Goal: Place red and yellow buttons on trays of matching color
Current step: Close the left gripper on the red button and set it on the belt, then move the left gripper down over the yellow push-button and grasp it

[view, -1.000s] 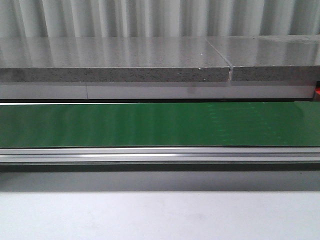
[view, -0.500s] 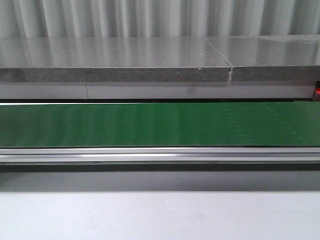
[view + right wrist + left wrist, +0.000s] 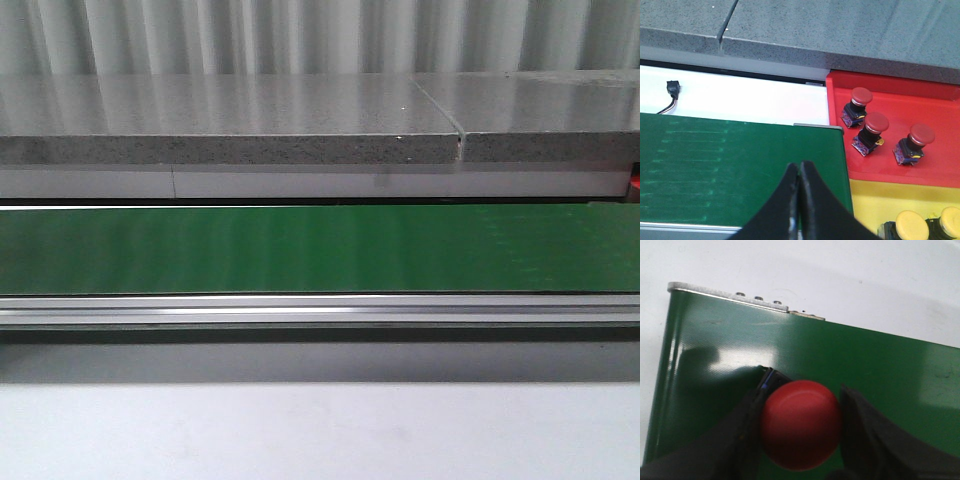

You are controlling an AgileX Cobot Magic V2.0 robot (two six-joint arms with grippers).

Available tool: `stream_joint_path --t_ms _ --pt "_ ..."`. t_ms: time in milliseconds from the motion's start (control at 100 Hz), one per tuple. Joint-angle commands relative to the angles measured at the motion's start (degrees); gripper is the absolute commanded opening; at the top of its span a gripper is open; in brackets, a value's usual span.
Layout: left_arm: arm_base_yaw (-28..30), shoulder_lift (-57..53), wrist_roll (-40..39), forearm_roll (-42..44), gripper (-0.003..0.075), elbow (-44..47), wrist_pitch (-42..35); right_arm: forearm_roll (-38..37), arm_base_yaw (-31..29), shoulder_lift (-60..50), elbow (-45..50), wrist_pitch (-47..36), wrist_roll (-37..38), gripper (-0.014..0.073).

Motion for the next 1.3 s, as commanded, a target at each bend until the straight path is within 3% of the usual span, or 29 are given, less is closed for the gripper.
stream_joint_path --t_ms 0,100,150,270,310,440,690,910,1290 --pt "0.08 -2.59 0.32 -1.42 0.0000 -1.13 -1.42 -0.01 -0.07 -0.07 -1.49 -4.38 -0.41 -0.0067" --pt "-0.04 -2.59 1.41 -1.66 0.0129 -1.13 -1.10 -0.01 -0.07 -0.07 -1.49 -4.38 -0.41 -0.0067" --pt "-0.04 -2.59 2.79 -2.68 0.0249 -1.13 -0.60 -0.01 -0.07 -0.07 -1.49 -4.38 -0.41 -0.0067" --pt "-0.04 -2.59 4.87 -5.91 0.0643 -1.13 0.53 -0.01 -0.07 -0.07 -1.49 -4.38 -0.41 -0.0067" --pt "-0.04 -2.59 5.30 -6.48 0.0723 -1.13 0.83 -0.01 -0.07 -0.07 -1.49 -4.38 -0.41 -0.0067" --pt "-0.04 -3.16 6.34 -7.27 0.0634 -1.13 2.23 -0.01 -0.07 -0.07 -1.49 -4.38 -0.41 -0.0067" --pt "-0.04 -7.88 6.57 -7.41 0.0631 -1.23 1.96 -0.01 -0.07 -0.07 -1.49 -4.38 -0.41 -0.0067" --pt "0.75 -11.97 6.57 -4.67 0.0631 -1.23 -2.85 -0.01 -0.07 -0.07 -1.49 -4.38 -0.41 -0.0067" --pt "9.77 -7.97 4.52 -0.47 0.0629 -1.23 -11.41 -0.01 -0.07 -0.07 -1.49 -4.38 -0.41 -0.0067"
